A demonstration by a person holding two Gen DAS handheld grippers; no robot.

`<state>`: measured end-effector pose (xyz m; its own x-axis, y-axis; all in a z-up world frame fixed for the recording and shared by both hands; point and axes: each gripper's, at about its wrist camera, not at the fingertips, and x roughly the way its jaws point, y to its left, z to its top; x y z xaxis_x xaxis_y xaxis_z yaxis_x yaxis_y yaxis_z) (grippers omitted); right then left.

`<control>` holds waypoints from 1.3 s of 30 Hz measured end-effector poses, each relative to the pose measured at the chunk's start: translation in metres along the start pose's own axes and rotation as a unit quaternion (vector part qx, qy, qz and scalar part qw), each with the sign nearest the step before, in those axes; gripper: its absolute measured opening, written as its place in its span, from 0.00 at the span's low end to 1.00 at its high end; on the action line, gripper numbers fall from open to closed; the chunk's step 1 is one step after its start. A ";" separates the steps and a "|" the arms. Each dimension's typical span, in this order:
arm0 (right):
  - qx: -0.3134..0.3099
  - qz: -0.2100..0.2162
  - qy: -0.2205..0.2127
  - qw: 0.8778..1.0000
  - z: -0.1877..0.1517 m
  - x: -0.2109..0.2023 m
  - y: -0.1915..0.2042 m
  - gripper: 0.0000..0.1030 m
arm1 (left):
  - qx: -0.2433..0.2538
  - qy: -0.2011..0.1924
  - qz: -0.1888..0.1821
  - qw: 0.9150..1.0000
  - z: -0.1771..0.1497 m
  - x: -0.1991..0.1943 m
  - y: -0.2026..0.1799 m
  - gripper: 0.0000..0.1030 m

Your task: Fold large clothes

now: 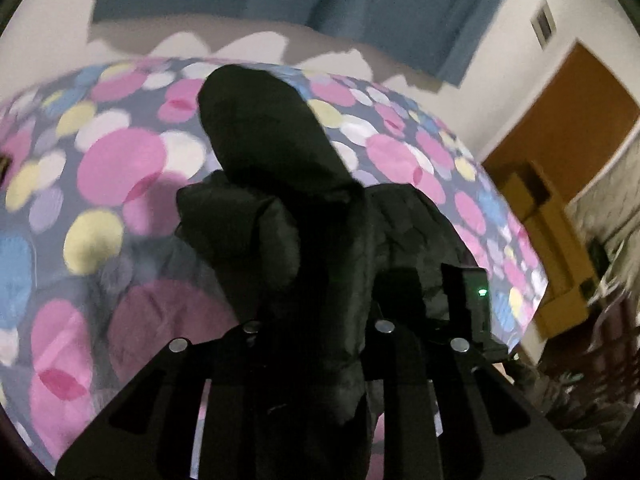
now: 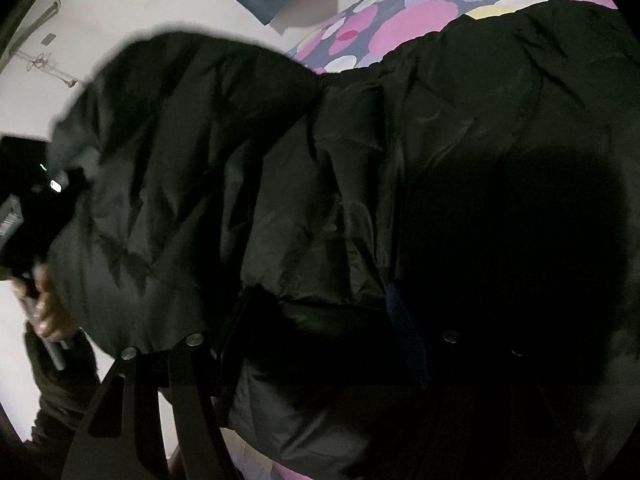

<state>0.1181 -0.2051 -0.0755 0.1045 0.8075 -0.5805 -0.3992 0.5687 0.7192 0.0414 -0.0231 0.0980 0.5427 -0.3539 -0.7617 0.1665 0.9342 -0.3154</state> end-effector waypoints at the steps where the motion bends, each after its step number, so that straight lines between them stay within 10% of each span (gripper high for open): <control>1: 0.000 0.004 0.002 1.000 0.001 0.000 -0.001 0.64 | 0.011 0.003 0.006 1.000 0.002 0.002 -0.009 0.18; 9: 0.035 0.072 0.013 0.997 0.010 -0.032 -0.020 0.62 | 0.099 0.025 0.053 0.993 0.027 0.047 -0.097 0.18; 19: 0.105 0.128 -0.134 0.977 0.032 -0.163 -0.079 0.64 | 0.116 0.039 0.021 0.992 0.013 0.123 -0.153 0.18; 32: 0.105 0.066 -0.093 0.988 0.033 -0.157 -0.098 0.66 | 0.179 0.027 0.074 0.981 -0.025 0.180 -0.203 0.19; 39: 0.121 0.053 -0.080 0.988 0.035 -0.149 -0.111 0.26 | 0.225 0.016 0.102 0.969 -0.038 0.178 -0.220 0.31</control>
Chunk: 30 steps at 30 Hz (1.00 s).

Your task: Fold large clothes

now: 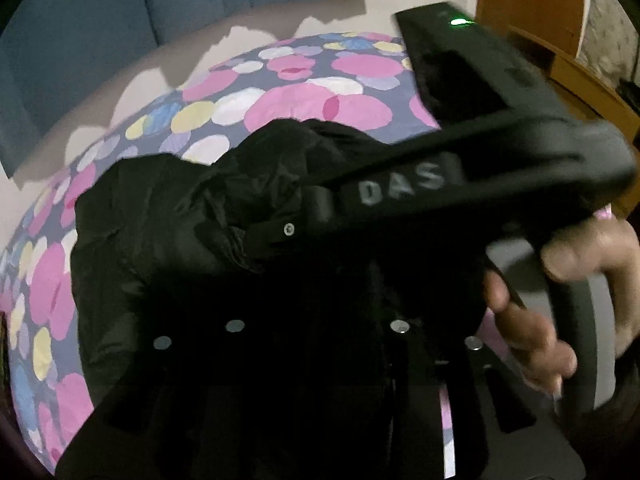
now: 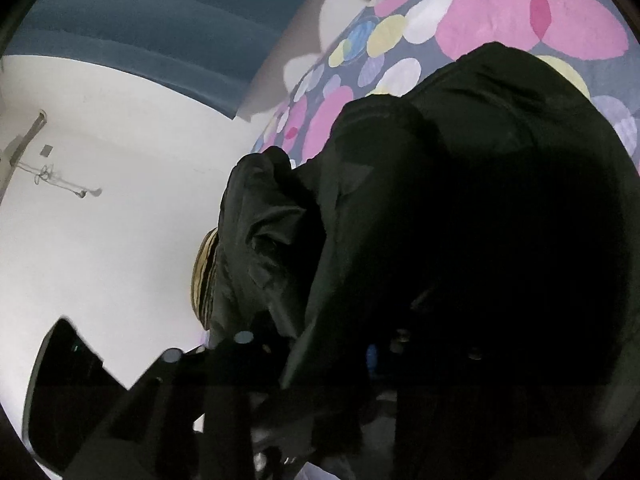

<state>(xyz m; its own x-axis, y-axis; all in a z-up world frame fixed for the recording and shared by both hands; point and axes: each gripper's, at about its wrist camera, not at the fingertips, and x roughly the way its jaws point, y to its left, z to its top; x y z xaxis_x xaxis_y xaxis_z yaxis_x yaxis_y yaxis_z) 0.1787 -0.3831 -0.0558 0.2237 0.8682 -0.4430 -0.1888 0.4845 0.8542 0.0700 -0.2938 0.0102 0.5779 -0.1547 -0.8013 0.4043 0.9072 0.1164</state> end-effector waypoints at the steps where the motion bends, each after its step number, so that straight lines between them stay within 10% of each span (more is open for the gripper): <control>1: 0.001 0.002 0.001 1.000 0.000 0.000 -0.001 0.24 | 0.004 -0.006 -0.002 1.000 -0.003 -0.006 -0.001 0.37; 8: 0.018 0.009 -0.001 1.000 -0.003 -0.009 -0.017 0.21 | -0.029 -0.081 -0.077 0.993 -0.034 -0.075 0.019 0.60; 16: 0.008 0.001 0.004 1.000 0.002 -0.004 -0.012 0.22 | -0.181 -0.118 0.001 0.976 -0.095 -0.079 0.135 0.67; 23: 0.004 -0.003 0.030 1.000 0.003 0.002 0.004 0.57 | -0.245 -0.121 -0.084 0.958 -0.118 -0.040 0.154 0.79; 26: -0.055 -0.066 0.024 0.996 0.001 0.010 0.027 0.23 | -0.250 -0.124 -0.101 0.955 -0.118 -0.032 0.153 0.79; 30: -0.112 -0.079 -0.025 0.990 0.005 -0.006 0.059 0.15 | -0.238 -0.148 -0.096 0.955 -0.112 -0.042 0.149 0.79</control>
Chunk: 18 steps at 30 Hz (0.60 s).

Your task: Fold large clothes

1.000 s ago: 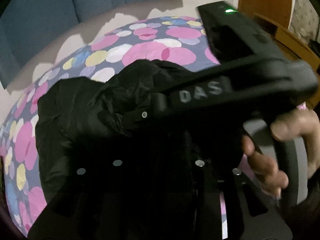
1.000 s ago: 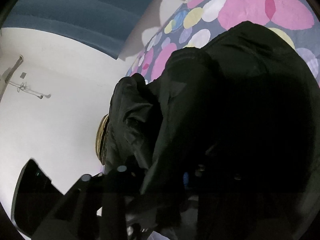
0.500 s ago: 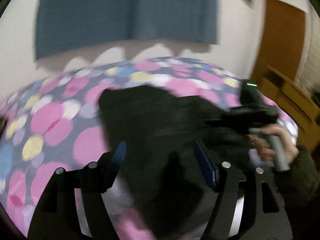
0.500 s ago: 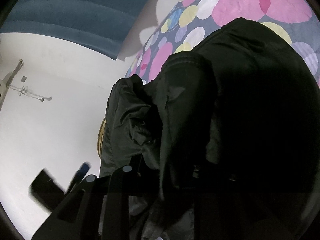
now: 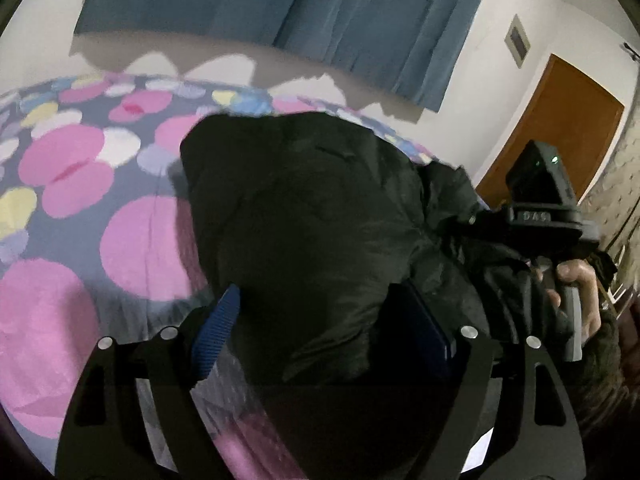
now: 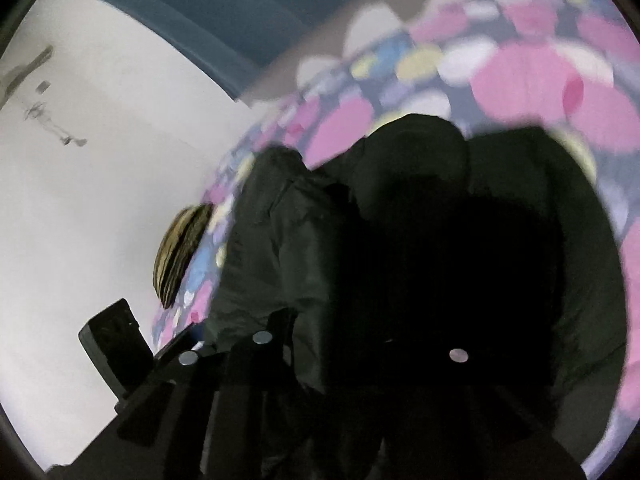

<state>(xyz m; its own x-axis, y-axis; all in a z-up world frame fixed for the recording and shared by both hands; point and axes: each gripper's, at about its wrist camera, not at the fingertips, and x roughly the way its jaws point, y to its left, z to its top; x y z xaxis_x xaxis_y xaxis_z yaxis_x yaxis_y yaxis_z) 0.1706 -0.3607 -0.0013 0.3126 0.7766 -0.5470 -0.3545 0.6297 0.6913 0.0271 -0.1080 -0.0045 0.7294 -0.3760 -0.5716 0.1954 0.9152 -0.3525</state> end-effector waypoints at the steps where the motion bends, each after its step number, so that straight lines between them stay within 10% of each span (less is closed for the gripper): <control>1: -0.008 -0.002 -0.011 1.000 0.004 -0.008 0.003 0.14 | 0.005 -0.006 -0.001 1.000 0.001 -0.005 -0.005 0.79; 18: 0.115 0.001 -0.040 0.993 -0.008 -0.051 -0.141 0.15 | -0.009 0.047 -0.040 0.998 0.013 0.057 -0.049 0.85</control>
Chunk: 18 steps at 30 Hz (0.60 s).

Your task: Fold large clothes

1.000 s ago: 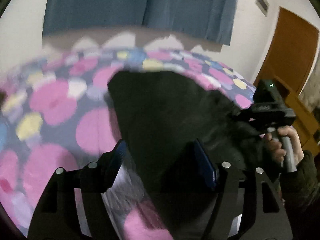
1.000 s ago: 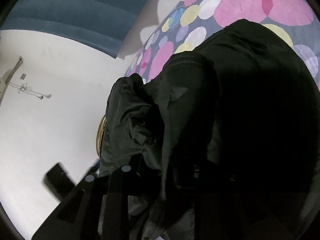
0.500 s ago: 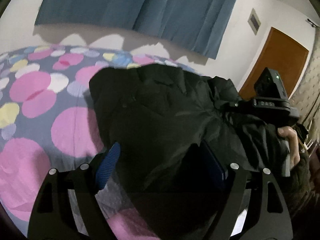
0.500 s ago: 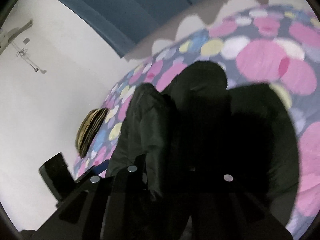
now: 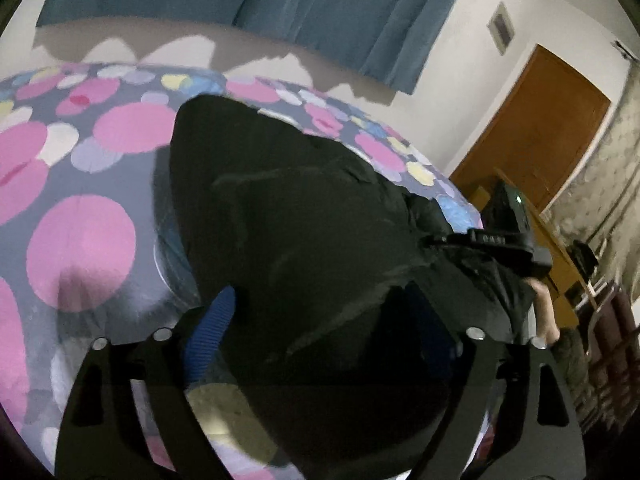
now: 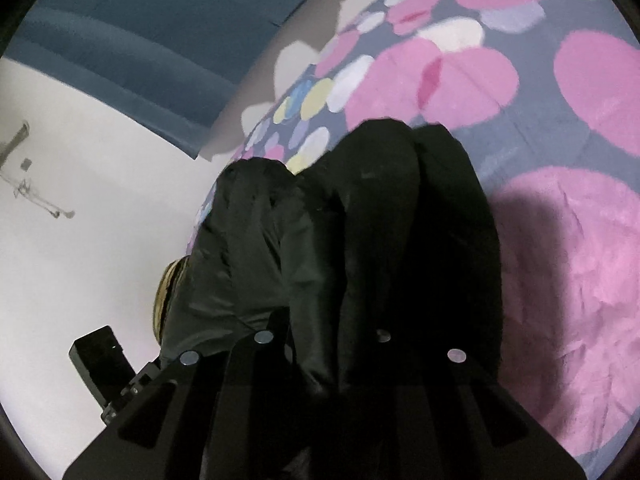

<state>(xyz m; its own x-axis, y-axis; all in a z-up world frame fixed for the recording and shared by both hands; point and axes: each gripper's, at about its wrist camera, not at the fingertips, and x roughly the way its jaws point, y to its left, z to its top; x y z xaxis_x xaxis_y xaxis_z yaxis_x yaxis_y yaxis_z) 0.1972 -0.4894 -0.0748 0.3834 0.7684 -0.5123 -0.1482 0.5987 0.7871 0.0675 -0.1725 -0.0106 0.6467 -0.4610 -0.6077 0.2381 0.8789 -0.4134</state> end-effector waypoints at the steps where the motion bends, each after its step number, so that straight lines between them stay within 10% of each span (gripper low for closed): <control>1: 0.003 0.005 0.002 1.000 -0.001 0.002 -0.004 0.15 | -0.003 0.004 0.006 1.000 0.000 0.003 0.000 0.87; 18: 0.040 0.029 0.009 0.999 -0.003 0.015 -0.031 0.19 | 0.007 0.043 0.057 0.997 -0.009 0.029 0.006 0.92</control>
<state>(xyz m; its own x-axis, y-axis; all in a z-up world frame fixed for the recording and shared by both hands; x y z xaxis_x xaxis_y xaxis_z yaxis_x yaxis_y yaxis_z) 0.2044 -0.4952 -0.1078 0.3602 0.8054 -0.4707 -0.0954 0.5337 0.8403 0.0812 -0.1813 -0.0372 0.6057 -0.3657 -0.7066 0.1764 0.9277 -0.3290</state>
